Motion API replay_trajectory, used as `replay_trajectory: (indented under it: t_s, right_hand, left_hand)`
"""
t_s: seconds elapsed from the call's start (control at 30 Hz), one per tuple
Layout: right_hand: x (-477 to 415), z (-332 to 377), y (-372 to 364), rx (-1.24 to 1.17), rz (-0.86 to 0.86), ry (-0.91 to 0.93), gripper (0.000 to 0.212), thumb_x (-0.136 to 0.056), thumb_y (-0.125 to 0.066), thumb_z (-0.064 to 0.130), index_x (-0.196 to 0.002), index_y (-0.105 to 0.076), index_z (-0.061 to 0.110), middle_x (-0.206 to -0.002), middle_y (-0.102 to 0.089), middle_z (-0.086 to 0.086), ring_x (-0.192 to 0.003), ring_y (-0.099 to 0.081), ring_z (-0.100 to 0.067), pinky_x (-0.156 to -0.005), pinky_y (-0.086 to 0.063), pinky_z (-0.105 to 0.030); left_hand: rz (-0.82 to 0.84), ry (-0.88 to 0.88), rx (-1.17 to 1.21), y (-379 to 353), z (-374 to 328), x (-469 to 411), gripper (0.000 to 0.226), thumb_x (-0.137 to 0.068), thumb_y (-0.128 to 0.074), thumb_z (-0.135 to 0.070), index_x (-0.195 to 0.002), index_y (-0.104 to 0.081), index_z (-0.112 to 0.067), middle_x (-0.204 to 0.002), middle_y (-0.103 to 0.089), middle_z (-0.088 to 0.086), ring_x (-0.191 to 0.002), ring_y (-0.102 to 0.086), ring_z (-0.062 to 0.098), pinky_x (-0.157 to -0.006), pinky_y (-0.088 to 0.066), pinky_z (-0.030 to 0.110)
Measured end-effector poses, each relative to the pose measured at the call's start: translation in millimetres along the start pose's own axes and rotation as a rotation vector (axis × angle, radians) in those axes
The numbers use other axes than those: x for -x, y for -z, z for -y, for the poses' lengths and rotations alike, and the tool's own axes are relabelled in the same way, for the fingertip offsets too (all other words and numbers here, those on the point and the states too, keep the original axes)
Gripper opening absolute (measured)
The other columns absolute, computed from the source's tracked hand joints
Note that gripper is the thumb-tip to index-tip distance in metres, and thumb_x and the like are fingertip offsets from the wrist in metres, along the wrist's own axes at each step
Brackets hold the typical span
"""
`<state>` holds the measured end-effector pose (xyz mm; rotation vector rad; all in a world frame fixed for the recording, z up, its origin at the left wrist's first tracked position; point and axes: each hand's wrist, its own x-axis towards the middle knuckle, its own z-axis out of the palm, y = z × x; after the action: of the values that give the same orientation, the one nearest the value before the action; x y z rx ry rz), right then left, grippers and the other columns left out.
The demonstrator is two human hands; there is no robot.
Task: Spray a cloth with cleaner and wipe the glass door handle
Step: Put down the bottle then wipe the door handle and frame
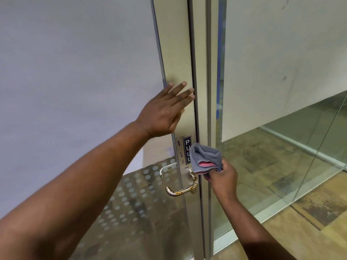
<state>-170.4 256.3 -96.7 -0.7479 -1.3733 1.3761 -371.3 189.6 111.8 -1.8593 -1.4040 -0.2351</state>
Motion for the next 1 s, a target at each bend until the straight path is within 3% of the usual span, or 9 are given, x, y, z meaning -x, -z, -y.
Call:
replay_trajectory:
  t_s: [0.07,0.17,0.27,0.5,0.63,0.83,1.0]
  right_hand:
    - [0.4,-3.4,-1.5,0.058,0.002,0.058,0.05,-0.079,-0.07,-0.005,-0.101,-0.076,0.039,-0.089,-0.079,0.007,-0.081,-0.076,-0.019,-0.067,-0.064,-0.041]
    - [1.4,-2.2,-5.9,0.114,-0.015,0.16,0.05,-0.077,-0.067,0.007,-0.099,-0.072,0.052,-0.09,-0.078,0.016,-0.079,-0.074,-0.008,-0.066,-0.06,-0.025]
    - [-2.9,-4.7,-12.7,0.124,-0.032,0.229,0.051,-0.077,-0.064,0.004,-0.098,-0.071,0.05,-0.091,-0.077,0.015,-0.081,-0.073,-0.011,-0.069,-0.061,-0.029]
    - [-12.3,-23.0,-28.5,0.137,-0.129,0.275,0.057,-0.074,-0.065,-0.018,-0.109,-0.07,0.027,-0.104,-0.071,0.004,-0.094,-0.07,-0.014,-0.079,-0.06,-0.032]
    - [-14.3,-29.5,-36.3,0.139,-0.141,0.311,0.059,-0.073,-0.062,-0.017,-0.111,-0.067,0.027,-0.106,-0.066,0.007,-0.096,-0.067,-0.009,-0.079,-0.054,-0.016]
    - [-19.1,-20.5,-55.8,0.198,-0.065,0.459,0.067,-0.075,-0.058,-0.013,-0.131,-0.065,0.023,-0.128,-0.064,0.009,-0.12,-0.063,-0.01,-0.099,-0.053,-0.021]
    - [-32.0,-9.5,-77.8,0.3,-0.131,0.584,0.063,-0.073,-0.058,-0.016,-0.13,-0.067,0.011,-0.125,-0.065,-0.003,-0.119,-0.061,-0.019,-0.104,-0.05,-0.025]
  left_hand:
    - [0.002,0.007,-0.143,-1.8,6.2,9.5,0.055,-0.107,-0.037,-0.024,-0.16,-0.032,-0.008,-0.169,-0.026,0.012,-0.159,-0.014,0.029,-0.13,-0.008,0.048]
    - [0.013,0.038,-0.281,-7.5,10.0,23.5,0.061,-0.108,-0.031,-0.028,-0.164,-0.019,-0.007,-0.172,-0.014,0.013,-0.16,-0.006,0.03,-0.129,0.001,0.049]
    - [0.04,0.069,-0.34,-12.7,13.4,33.0,0.064,-0.108,-0.03,-0.03,-0.164,-0.013,-0.006,-0.173,-0.007,0.013,-0.161,-0.001,0.029,-0.129,0.006,0.049]
    - [0.177,-0.035,-0.314,-32.3,4.8,55.1,0.064,-0.109,-0.028,-0.032,-0.164,-0.012,-0.004,-0.173,-0.008,0.016,-0.161,0.0,0.028,-0.13,0.003,0.048]
    - [0.207,-0.063,-0.315,-38.5,5.9,58.1,0.062,-0.11,-0.026,-0.033,-0.164,-0.014,-0.004,-0.172,-0.01,0.016,-0.161,-0.003,0.028,-0.13,-0.002,0.047]
    - [0.212,-0.079,-0.324,-41.0,7.4,60.3,0.062,-0.111,-0.026,-0.031,-0.164,-0.011,-0.003,-0.172,-0.006,0.016,-0.161,-0.002,0.029,-0.131,-0.003,0.046]
    - [0.199,-0.089,-0.327,-41.1,7.5,59.8,0.063,-0.108,-0.031,-0.026,-0.163,-0.013,-0.002,-0.172,-0.008,0.017,-0.16,-0.003,0.03,-0.131,-0.001,0.046]
